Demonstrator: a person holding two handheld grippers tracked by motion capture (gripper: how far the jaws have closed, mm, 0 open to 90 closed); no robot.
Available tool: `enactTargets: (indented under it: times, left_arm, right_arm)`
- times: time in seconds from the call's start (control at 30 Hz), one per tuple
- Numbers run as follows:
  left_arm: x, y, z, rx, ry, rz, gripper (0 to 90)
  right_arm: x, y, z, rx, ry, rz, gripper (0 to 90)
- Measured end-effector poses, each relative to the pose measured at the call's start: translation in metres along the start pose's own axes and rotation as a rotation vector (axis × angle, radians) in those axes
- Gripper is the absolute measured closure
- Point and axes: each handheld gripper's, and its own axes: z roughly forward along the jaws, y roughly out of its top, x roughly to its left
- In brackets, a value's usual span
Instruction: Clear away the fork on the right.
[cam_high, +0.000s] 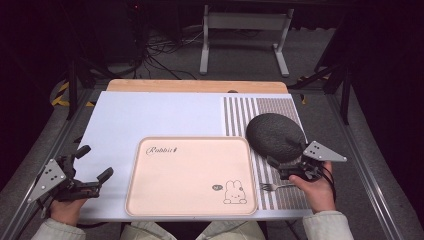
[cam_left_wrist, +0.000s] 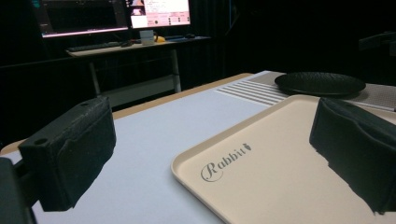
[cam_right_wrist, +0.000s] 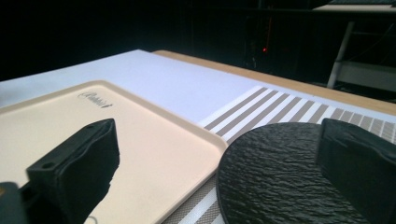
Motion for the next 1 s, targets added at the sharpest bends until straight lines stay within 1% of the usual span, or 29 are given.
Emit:
enactTargets:
  times: [0.03,0.07,0.13,0.17,0.23,0.3,0.33,0.4,0.5,0.6,0.7,0.83,1.0]
  left_arm:
    - [0.0,0.0,0.0,0.0,0.0,0.0,1.2]
    - [0.0,0.0,0.0,0.0,0.0,0.0,1.2]
    - [0.0,0.0,0.0,0.0,0.0,-0.001,1.2]
    - [0.0,0.0,0.0,0.0,0.0,0.0,1.2]
    - [0.0,0.0,0.0,0.0,0.0,-0.001,1.2]
    - [0.0,0.0,0.0,0.0,-0.001,0.0,1.2]
    - [0.0,0.0,0.0,0.0,-0.001,0.0,1.2]
    - [0.0,0.0,0.0,0.0,0.0,-0.001,1.2]
    - [0.0,0.0,0.0,0.002,0.0,0.001,1.2]
    - [0.0,0.0,0.0,0.002,0.001,0.0,1.2]
    - [0.0,0.0,0.0,0.002,0.001,0.001,1.2]
    - [0.0,0.0,0.0,0.004,0.003,-0.001,1.2]
    - [0.0,0.0,0.0,0.003,0.003,-0.001,1.2]
  right_arm:
    - [0.001,0.001,0.001,0.004,0.0,-0.01,2.3]
    - [0.001,0.001,0.001,0.004,0.0,-0.01,2.3]
    - [0.004,0.004,0.004,0.032,0.016,-0.024,2.5]
    - [0.005,0.006,0.005,0.056,0.024,-0.04,2.7]
    - [0.006,0.011,0.006,0.113,0.04,-0.054,4.8]
    - [0.007,0.017,0.006,0.157,0.04,-0.09,5.7]
    - [0.007,0.019,0.005,0.173,0.047,-0.101,5.7]
    - [0.006,0.024,0.004,0.207,0.046,-0.127,6.1]
    - [0.005,0.03,0.002,0.258,0.057,-0.151,7.7]
    - [0.005,0.035,0.002,0.324,0.063,-0.189,8.3]
    - [0.005,0.038,0.002,0.378,0.075,-0.214,8.9]
    - [0.005,0.04,0.004,0.439,0.094,-0.233,9.2]
    - [0.003,0.044,0.005,0.52,0.1,-0.269,9.7]
